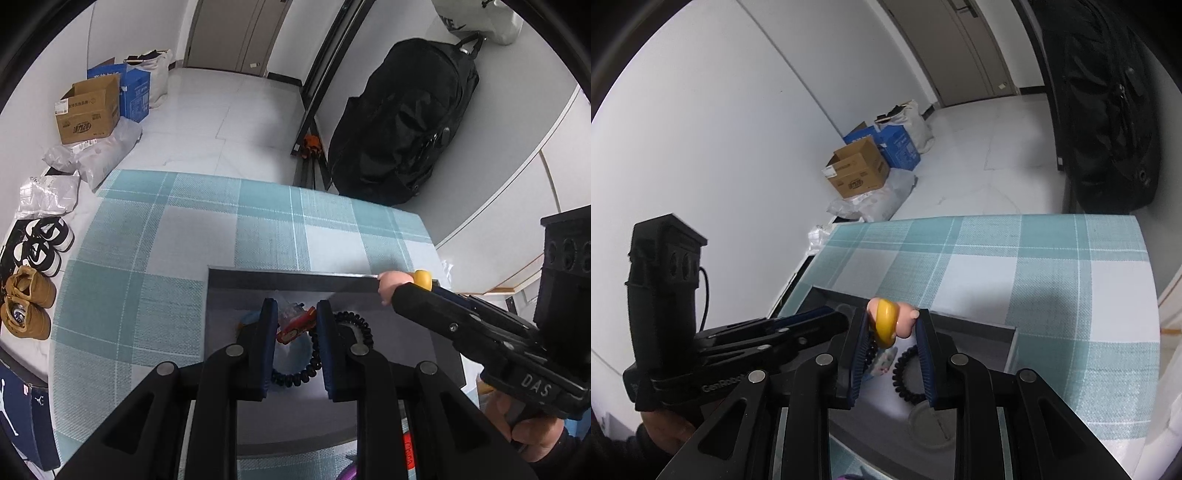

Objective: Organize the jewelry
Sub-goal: 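Lower both held toys into the grey box and open both tools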

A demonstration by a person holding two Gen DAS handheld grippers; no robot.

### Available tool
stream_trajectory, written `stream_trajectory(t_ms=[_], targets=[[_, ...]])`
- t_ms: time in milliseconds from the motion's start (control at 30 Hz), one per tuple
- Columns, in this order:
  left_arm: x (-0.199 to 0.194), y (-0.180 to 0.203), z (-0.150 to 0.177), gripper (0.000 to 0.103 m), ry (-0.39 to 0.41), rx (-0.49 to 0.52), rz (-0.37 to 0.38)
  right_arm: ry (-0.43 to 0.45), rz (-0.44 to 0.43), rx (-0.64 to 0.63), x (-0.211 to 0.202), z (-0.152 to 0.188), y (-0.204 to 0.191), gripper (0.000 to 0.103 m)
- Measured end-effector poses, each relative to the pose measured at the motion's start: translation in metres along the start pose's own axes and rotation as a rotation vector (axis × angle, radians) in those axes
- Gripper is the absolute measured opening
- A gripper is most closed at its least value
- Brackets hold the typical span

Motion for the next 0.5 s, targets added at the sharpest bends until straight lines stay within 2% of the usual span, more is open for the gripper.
stream_trajectory(t_ms=[333, 500], targets=[[0.0016, 0.0022, 0.0005, 0.016, 0.001, 0.011, -0.020, -0.032, 0.011, -0.014, 0.0060, 0.0068, -0.0014, 0.025], [-0.0022, 0.0041, -0.0004, 0.017, 0.018, 0.013, 0.010, -0.034, 0.018, 0.010, 0.0055, 0.0059, 0.0025, 0.027]])
Point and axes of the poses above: each gripper's, at about its wrist camera, not at the fingertips, and x roughly the way its jaws point, y to its right, z to its underside, the point moved 3 cm from there along x, roughly the way its jaws point, and after that the axes turned 1 degree about -z, right-handed, at the moved point
